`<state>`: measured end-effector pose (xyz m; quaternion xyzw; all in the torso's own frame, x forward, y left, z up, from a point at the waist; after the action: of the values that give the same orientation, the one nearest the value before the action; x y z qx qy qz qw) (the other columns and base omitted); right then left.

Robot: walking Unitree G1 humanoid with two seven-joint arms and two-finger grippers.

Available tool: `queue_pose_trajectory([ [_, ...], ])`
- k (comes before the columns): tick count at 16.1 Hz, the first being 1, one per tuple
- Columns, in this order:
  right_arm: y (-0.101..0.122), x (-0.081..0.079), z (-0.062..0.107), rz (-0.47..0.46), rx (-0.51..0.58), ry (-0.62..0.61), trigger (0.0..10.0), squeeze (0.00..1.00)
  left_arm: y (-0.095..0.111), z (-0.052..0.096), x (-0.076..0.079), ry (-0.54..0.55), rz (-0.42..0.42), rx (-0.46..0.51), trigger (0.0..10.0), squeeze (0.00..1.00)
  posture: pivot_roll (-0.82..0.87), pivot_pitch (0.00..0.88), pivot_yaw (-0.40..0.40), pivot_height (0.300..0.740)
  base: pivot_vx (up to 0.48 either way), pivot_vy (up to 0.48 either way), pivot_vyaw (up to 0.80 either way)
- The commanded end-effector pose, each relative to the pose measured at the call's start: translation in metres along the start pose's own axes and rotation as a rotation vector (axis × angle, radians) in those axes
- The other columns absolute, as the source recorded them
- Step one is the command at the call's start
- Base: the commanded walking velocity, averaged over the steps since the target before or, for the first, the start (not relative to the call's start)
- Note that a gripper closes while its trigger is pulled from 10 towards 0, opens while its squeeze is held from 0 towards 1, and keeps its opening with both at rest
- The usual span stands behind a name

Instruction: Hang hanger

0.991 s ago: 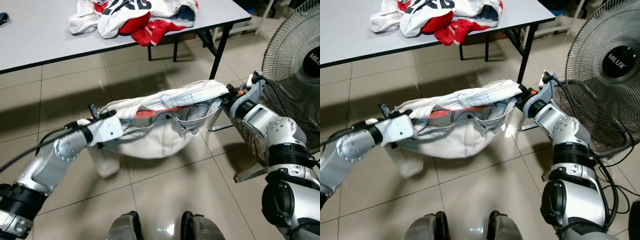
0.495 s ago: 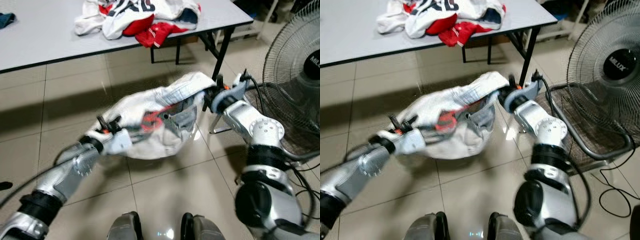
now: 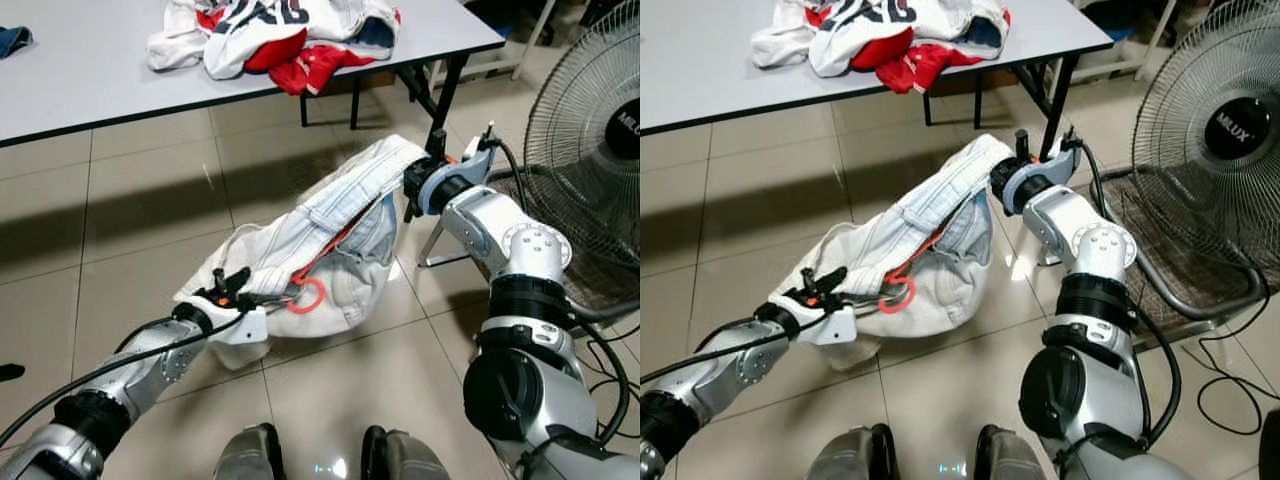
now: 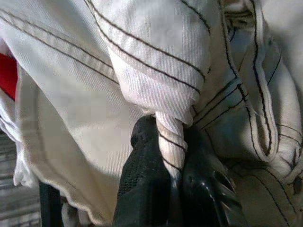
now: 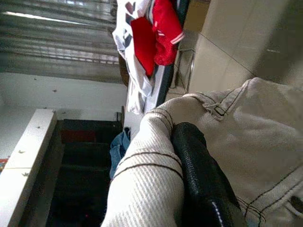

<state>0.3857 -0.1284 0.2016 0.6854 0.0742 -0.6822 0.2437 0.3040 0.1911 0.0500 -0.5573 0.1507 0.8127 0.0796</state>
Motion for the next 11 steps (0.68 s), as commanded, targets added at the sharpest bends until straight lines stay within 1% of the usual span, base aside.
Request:
queue_pose_trajectory([
  [1, 0.027, -0.03, 0.01, 0.015, 0.088, 0.119, 0.0, 0.0, -0.03, 0.013, 0.022, -0.102, -0.022, -0.143, 0.0, 0.0, -0.05, 0.144, 0.003, 0.74, 0.0, 0.0, 0.0],
  [2, 0.028, -0.031, 0.011, 0.017, 0.087, 0.118, 0.0, 0.0, -0.036, 0.013, 0.02, -0.095, -0.015, -0.173, 0.0, 0.0, -0.05, 0.144, 0.003, 0.74, 0.0, 0.0, 0.0],
  [3, 0.03, -0.032, 0.014, 0.058, 0.08, 0.131, 0.0, 0.0, -0.046, 0.014, 0.019, -0.087, 0.019, -0.224, 0.0, 0.0, -0.05, 0.145, -0.001, 0.74, 0.0, 0.0, 0.0],
  [4, 0.03, -0.033, 0.015, 0.078, 0.075, 0.138, 0.0, 0.0, -0.05, 0.014, 0.019, -0.085, 0.028, -0.238, 0.0, 0.0, -0.05, 0.145, -0.001, 0.74, 0.0, 0.0, 0.0],
  [5, 0.026, -0.035, 0.02, 0.298, 0.034, 0.152, 0.0, 0.0, -0.057, 0.015, 0.014, -0.049, 0.184, -0.275, 0.0, 0.0, -0.05, 0.145, -0.002, 0.74, 0.0, 0.0, 0.0],
  [6, 0.021, -0.035, 0.023, 0.389, 0.004, 0.161, 0.0, 0.0, -0.056, 0.013, 0.009, -0.018, 0.287, -0.269, 0.0, 0.0, -0.05, 0.145, -0.002, 0.74, 0.0, 0.0, 0.0],
  [7, 0.007, -0.028, 0.029, 0.557, -0.084, 0.167, 0.0, 0.0, -0.051, 0.007, -0.013, 0.066, 0.504, -0.208, 0.0, 0.0, -0.05, 0.146, -0.002, 0.74, 0.0, 0.0, 0.0],
  [8, 0.001, -0.023, 0.031, 0.601, -0.113, 0.156, 0.0, 0.0, -0.046, 0.004, -0.02, 0.078, 0.56, -0.155, 0.0, 0.0, -0.05, 0.147, -0.001, 0.74, 0.0, 0.0, 0.0],
  [9, -0.005, -0.018, 0.034, 0.665, -0.148, 0.146, 0.0, 0.0, -0.043, 0.002, -0.026, 0.084, 0.585, -0.125, 0.0, 0.0, -0.05, 0.148, 0.0, 0.74, 0.0, 0.0, 0.0],
  [10, -0.012, -0.011, 0.037, 0.746, -0.193, 0.13, 0.0, 0.0, -0.04, -0.001, -0.031, 0.085, 0.632, -0.089, 0.0, 0.0, -0.05, 0.148, 0.0, 0.74, 0.0, 0.0, 0.0],
  [11, -0.023, 0.009, 0.042, 0.899, -0.263, 0.077, 0.0, 0.0, -0.036, -0.004, -0.039, 0.074, 0.66, -0.046, 0.0, 0.0, -0.05, 0.148, 0.009, 0.74, 0.0, 0.0, 0.0],
])
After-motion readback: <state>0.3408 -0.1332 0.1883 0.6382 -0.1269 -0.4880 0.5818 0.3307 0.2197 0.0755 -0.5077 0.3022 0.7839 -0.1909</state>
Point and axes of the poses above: a point about 5 cm out from each wrist's last joint towards the gripper, its own z axis pointing back from the gripper into the wrist, its own y axis along the axis of the wrist's last joint, x = y × z, the point moved 1 cm from there along -z, pointing out of the wrist towards the gripper, and after that the axes turned 1 degree about z, right-handed, at the moved point
